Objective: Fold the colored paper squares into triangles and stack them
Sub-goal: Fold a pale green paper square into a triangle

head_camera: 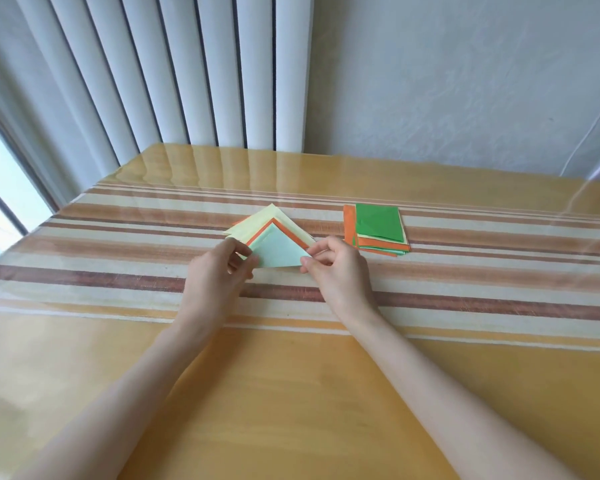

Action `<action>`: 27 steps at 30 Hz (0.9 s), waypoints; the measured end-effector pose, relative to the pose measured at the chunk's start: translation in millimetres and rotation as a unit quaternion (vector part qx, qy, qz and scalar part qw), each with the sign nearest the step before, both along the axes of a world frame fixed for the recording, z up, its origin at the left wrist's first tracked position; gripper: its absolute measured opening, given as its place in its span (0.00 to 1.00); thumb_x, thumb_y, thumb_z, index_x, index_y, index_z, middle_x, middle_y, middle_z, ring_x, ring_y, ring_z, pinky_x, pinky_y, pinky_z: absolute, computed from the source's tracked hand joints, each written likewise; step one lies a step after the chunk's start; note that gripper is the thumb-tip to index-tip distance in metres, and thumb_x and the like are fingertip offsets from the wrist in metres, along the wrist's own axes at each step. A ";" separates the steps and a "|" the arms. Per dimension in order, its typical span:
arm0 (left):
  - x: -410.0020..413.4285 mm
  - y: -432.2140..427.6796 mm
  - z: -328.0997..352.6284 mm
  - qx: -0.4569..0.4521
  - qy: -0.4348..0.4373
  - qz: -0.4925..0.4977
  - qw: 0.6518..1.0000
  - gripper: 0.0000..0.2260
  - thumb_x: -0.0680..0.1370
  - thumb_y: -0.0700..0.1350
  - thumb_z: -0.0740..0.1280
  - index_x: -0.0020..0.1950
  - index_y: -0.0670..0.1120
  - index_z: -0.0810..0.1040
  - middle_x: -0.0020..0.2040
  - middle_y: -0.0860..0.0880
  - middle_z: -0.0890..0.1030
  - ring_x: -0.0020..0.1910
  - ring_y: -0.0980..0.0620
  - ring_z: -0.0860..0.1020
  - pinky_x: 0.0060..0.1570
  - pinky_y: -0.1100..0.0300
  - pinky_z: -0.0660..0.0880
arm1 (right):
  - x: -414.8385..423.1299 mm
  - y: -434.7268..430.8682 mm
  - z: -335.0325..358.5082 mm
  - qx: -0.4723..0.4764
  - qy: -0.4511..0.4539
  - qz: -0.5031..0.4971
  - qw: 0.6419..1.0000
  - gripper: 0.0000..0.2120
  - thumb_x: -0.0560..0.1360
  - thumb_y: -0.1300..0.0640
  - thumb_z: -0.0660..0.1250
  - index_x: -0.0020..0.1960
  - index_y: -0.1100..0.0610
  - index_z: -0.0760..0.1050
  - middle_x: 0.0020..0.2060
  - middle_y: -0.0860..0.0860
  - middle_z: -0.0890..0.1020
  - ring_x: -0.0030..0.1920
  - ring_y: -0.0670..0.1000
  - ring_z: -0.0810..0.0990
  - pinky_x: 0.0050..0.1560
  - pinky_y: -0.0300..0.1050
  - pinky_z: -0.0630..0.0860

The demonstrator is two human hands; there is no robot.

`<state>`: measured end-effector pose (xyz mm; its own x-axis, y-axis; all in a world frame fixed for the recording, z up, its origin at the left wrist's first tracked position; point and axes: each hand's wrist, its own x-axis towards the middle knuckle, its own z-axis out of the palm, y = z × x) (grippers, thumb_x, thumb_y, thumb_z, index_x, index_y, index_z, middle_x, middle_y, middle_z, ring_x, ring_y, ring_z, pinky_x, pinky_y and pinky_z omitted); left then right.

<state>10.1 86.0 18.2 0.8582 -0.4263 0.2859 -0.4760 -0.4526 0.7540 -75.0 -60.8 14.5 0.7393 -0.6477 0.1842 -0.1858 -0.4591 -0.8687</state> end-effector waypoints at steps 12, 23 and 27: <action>31.1 -15.6 -16.0 0.218 -0.188 0.067 0.955 0.11 0.74 0.48 0.71 0.54 0.46 0.78 0.48 0.47 0.80 0.52 0.43 0.74 0.49 0.51 0.62 | 36.5 1.1 -18.1 -0.369 0.053 0.000 0.928 0.21 0.65 0.67 0.73 0.55 0.51 0.81 0.53 0.53 0.78 0.53 0.57 0.69 0.56 0.54 0.69; 30.8 -12.4 -29.3 0.233 -0.295 -0.037 0.926 0.18 0.65 0.35 0.63 0.48 0.49 0.84 0.46 0.51 0.85 0.42 0.44 0.81 0.41 0.49 0.74 | 30.5 3.1 -10.7 -0.357 0.168 0.133 0.909 0.28 0.76 0.67 0.58 0.73 0.51 0.66 0.73 0.47 0.67 0.73 0.46 0.62 0.75 0.48 0.48; 26.3 -19.7 -22.5 0.248 -0.239 -0.026 0.939 0.16 0.70 0.34 0.60 0.50 0.46 0.83 0.45 0.49 0.82 0.48 0.41 0.78 0.49 0.46 0.70 | 34.0 0.9 -6.8 -0.342 0.171 0.140 0.913 0.27 0.75 0.68 0.57 0.71 0.50 0.70 0.71 0.46 0.69 0.71 0.47 0.64 0.72 0.47 0.51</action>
